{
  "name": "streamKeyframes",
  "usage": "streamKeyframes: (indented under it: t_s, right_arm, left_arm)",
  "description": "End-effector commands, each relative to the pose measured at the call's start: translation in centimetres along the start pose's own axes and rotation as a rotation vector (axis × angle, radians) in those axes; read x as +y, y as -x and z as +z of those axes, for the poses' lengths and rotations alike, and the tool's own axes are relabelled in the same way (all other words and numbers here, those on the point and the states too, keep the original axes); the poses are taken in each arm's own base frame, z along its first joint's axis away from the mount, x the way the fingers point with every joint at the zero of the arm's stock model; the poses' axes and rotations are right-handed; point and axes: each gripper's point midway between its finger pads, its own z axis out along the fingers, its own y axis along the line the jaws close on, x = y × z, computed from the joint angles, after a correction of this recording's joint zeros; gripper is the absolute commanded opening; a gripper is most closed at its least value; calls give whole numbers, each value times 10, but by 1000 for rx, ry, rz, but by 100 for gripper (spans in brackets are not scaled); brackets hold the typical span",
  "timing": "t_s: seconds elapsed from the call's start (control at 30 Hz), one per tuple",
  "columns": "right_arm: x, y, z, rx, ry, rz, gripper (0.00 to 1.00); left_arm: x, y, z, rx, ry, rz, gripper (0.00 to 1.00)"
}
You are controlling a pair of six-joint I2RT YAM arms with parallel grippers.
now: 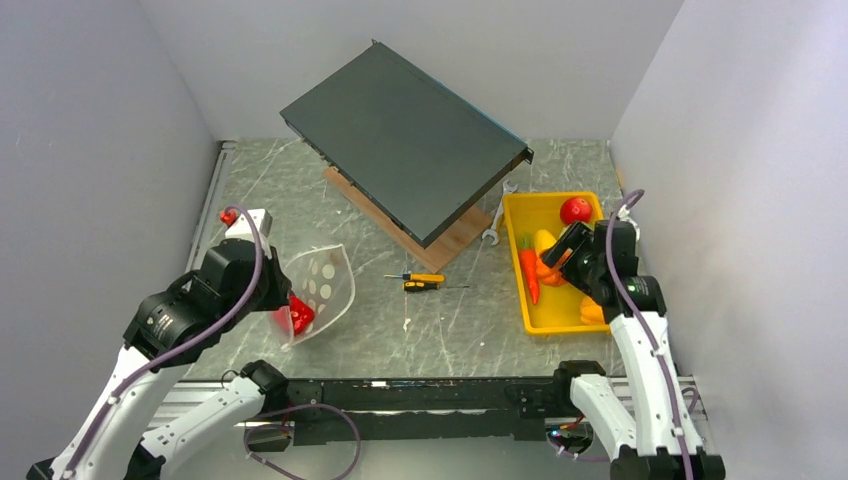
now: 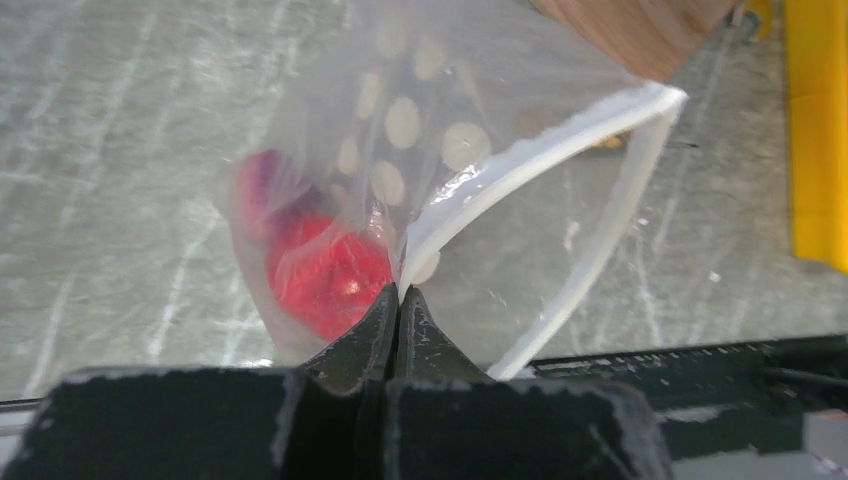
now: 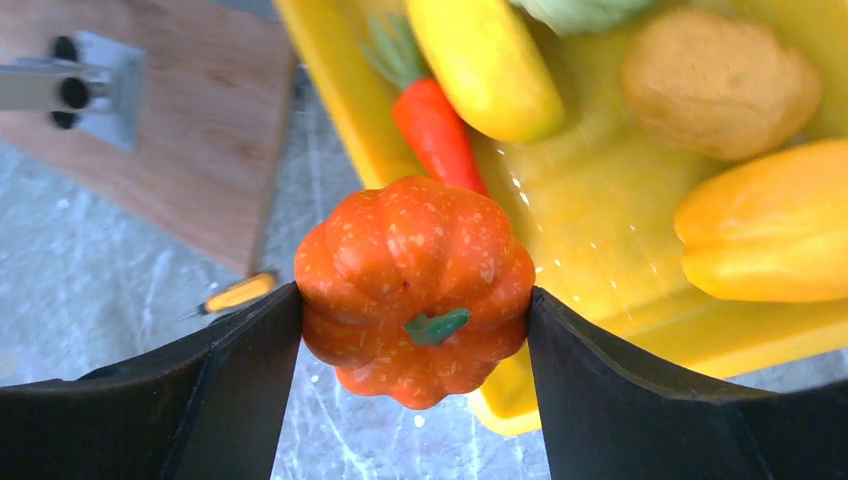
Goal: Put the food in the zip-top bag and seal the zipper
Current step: Pick up the fake vegetable from the bin, then place the fake vegetable in the zipper food storage bag.
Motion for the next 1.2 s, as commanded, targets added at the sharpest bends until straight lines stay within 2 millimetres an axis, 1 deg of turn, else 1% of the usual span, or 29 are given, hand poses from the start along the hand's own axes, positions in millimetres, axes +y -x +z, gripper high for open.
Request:
streamKeyframes:
  t_s: [0.0,0.07,0.17,0.3,0.37,0.43,0.57,0.63,0.7,0.73,0.77,0.83,0.93,1.0,1.07,1.17]
  right_arm:
    - [37,29,-49,-98,190,-103,0]
    - [56,36,-73,-123,275,-140,0]
    - [93,51,-118,-178,466,-184,0]
    - [140,55,-178,-208,770,-277,0]
    - [159,55,-208,-231,919,-318,0]
    - [175,58,-231,-250,1032,-335,0]
    - [195,63,-250,-214,1145,-319,0]
    - [203,64,-254,-196,1178,-311,0]
    - [214,58,-254,-147,1201,-317,0]
    - [222,56,-251,-132,1187,-318,0]
    - [231,48,-249,-113,1184,-331,0]
    - [252,23,-248,-61,1174,-384,0]
    - [283,-24,-252,-5,1168,-461,0]
    - [305,-56,-260,11,1205,-510,0]
    - [322,-86,-263,19,1205,-567,0]
    - [344,-127,-260,-15,1161,-672,0]
  left_arm:
    - [-24,-3,-20,29,-149,-105,0]
    - [-28,-4,-23,36,-170,-133,0]
    - [-29,-8,-23,57,-170,-152,0]
    - [-31,-11,-24,73,-178,-165,0]
    - [-32,-10,-26,63,-194,-171,0]
    - [-34,-8,-29,47,-217,-172,0]
    - [-35,-5,-33,27,-231,-183,0]
    - [-34,-5,-33,26,-227,-192,0]
    - [-34,-5,-32,26,-222,-201,0]
    - [-33,-5,-32,25,-220,-208,0]
    - [-33,-4,-32,21,-217,-217,0]
    - [-32,-3,-32,11,-213,-229,0]
    - [-30,-2,-33,3,-206,-240,0]
    - [-28,-1,-35,-7,-203,-249,0]
    - [-28,0,-37,-11,-206,-254,0]
    - [-26,1,-40,-16,-206,-255,0]
